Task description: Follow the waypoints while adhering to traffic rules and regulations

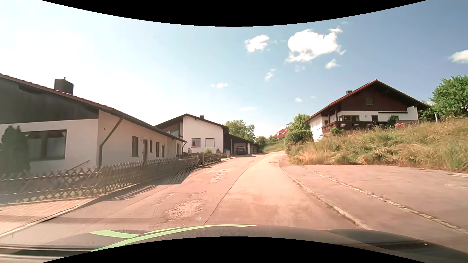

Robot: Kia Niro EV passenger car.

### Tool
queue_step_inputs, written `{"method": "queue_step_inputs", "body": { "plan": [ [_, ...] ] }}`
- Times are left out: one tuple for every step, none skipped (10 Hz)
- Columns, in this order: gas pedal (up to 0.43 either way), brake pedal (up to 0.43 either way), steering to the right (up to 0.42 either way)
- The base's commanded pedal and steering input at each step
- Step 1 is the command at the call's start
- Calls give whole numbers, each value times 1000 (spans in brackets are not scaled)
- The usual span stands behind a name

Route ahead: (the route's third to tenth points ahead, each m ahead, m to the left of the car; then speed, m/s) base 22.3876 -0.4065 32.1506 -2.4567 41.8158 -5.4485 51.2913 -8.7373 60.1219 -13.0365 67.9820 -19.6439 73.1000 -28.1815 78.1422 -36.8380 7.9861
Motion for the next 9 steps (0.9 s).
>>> {"method": "queue_step_inputs", "body": {
  "plan": [
    [87,0,33],
    [87,0,33],
    [87,0,33],
    [98,0,33],
    [98,0,33],
    [98,0,33],
    [98,0,33],
    [98,0,33],
    [98,0,33]
  ]
}}
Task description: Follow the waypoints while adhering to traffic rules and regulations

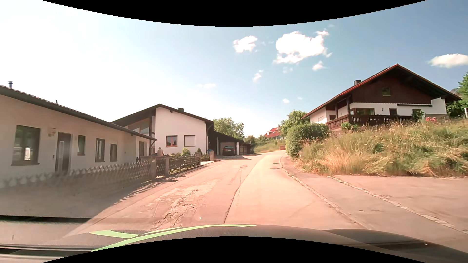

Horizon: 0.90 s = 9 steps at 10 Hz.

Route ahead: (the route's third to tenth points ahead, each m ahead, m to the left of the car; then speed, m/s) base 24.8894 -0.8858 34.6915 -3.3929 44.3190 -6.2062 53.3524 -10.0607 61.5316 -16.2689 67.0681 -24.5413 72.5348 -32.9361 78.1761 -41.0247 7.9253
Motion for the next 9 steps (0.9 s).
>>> {"method": "queue_step_inputs", "body": {
  "plan": [
    [98,0,33],
    [98,0,33],
    [98,0,33],
    [98,0,33],
    [98,0,33],
    [98,0,34],
    [98,0,34],
    [98,0,34],
    [98,0,34]
  ]
}}
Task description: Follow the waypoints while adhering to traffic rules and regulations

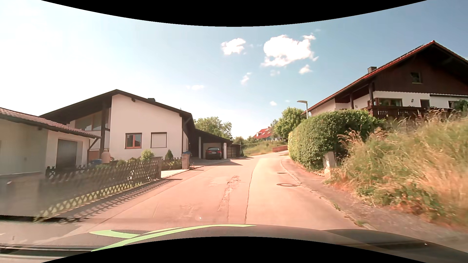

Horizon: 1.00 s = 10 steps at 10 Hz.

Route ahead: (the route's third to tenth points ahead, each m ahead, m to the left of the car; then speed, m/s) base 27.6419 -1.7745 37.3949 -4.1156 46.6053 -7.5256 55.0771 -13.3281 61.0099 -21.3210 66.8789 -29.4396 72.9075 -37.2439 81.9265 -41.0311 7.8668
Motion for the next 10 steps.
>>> {"method": "queue_step_inputs", "body": {
  "plan": [
    [98,0,35],
    [98,0,35],
    [110,0,35],
    [110,0,35],
    [110,0,35],
    [110,0,35],
    [110,0,35],
    [110,0,32],
    [110,0,32],
    [110,0,32]
  ]
}}
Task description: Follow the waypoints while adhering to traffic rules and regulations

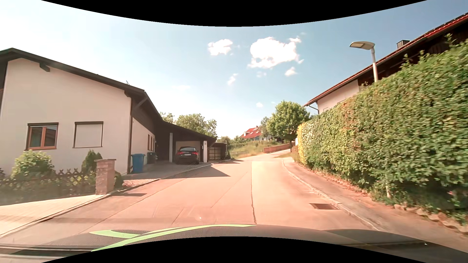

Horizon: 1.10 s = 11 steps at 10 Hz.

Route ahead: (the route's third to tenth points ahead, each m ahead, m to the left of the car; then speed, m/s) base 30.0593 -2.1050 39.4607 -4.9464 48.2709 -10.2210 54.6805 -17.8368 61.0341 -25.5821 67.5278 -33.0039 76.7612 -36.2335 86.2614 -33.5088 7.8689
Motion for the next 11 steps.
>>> {"method": "queue_step_inputs", "body": {
  "plan": [
    [110,0,32],
    [118,0,29],
    [118,0,28],
    [118,0,24],
    [118,0,23],
    [118,0,23],
    [118,0,21],
    [118,0,21],
    [118,0,21],
    [118,0,21],
    [118,0,20]
  ]
}}
